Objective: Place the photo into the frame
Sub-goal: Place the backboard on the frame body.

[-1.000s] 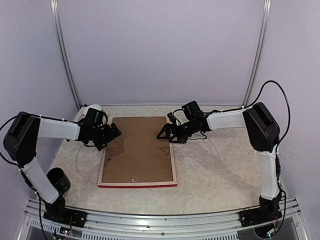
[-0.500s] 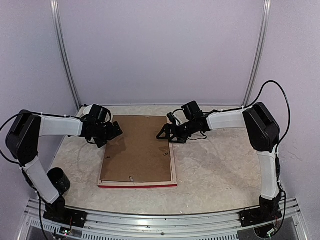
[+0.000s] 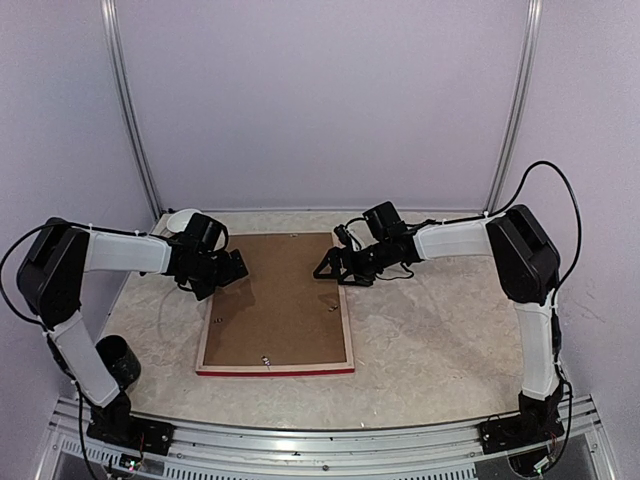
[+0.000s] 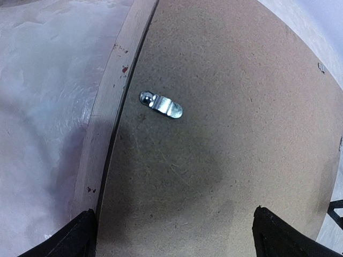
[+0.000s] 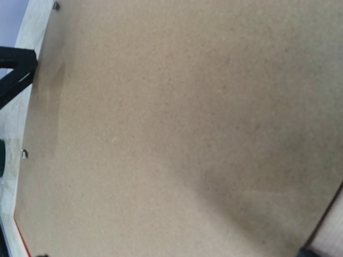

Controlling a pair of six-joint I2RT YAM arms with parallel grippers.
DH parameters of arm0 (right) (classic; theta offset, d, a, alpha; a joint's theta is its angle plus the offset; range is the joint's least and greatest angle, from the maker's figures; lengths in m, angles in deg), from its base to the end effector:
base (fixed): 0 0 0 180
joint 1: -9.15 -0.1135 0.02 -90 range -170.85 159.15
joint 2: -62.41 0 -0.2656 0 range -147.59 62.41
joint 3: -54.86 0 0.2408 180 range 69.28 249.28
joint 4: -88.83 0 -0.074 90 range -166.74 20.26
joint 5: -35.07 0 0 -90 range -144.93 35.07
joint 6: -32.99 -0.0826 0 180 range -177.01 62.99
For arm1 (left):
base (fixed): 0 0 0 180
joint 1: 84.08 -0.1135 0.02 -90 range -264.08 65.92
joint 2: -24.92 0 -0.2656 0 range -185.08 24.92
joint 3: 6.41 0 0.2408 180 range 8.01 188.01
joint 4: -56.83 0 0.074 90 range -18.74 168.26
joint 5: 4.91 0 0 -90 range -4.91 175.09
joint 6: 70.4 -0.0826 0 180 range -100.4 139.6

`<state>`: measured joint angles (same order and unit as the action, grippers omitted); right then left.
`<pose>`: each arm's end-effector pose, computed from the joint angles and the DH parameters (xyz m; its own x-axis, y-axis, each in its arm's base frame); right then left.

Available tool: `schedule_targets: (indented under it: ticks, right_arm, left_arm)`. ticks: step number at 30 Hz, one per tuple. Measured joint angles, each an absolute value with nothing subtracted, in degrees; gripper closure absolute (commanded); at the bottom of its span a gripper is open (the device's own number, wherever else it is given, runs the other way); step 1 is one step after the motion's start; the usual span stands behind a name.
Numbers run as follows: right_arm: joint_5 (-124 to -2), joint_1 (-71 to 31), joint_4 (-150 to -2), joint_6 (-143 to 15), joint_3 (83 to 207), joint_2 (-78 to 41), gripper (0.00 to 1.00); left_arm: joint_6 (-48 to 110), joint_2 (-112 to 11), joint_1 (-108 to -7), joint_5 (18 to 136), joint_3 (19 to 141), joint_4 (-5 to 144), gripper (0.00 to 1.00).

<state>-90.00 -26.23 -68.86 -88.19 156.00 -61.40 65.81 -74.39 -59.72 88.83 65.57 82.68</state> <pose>0.3722 0.3225 0.1413 -0.9100 -0.1265 -0.3949 -0.3906 0.5815 0.7137 0.3399 -0.1480 0.1398 -0.7761 -0.4394 -0.4524 -0.2663 0.8786 -0.3965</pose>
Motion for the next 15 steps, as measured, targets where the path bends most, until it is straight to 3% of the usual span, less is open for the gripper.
schedule_targets:
  ticks: [15]
  right_arm:
    - [-89.23,-27.01,-68.18,-87.68,156.0,-58.73,0.01]
  left_arm:
    - [65.81,-74.37,-59.31,88.75,65.59,82.53,0.01]
